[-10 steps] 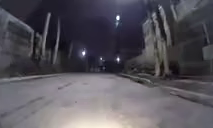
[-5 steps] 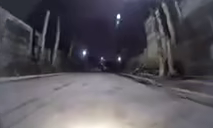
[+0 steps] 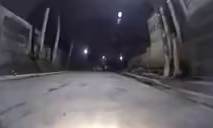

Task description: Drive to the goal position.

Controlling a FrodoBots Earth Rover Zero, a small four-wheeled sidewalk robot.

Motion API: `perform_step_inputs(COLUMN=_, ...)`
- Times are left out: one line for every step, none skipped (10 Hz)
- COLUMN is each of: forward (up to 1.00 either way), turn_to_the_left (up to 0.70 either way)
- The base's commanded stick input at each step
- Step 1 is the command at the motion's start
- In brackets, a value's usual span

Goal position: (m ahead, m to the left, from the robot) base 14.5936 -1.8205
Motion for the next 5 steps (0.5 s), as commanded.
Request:
perform_step_inputs(forward=0.70, turn_to_the_left=0.00)
perform_step_inputs(forward=0.70, turn_to_the_left=0.00)
perform_step_inputs(forward=0.70, turn_to_the_left=0.00)
perform_step_inputs(forward=0.70, turn_to_the_left=0.00)
perform_step_inputs(forward=0.70, turn_to_the_left=0.00)
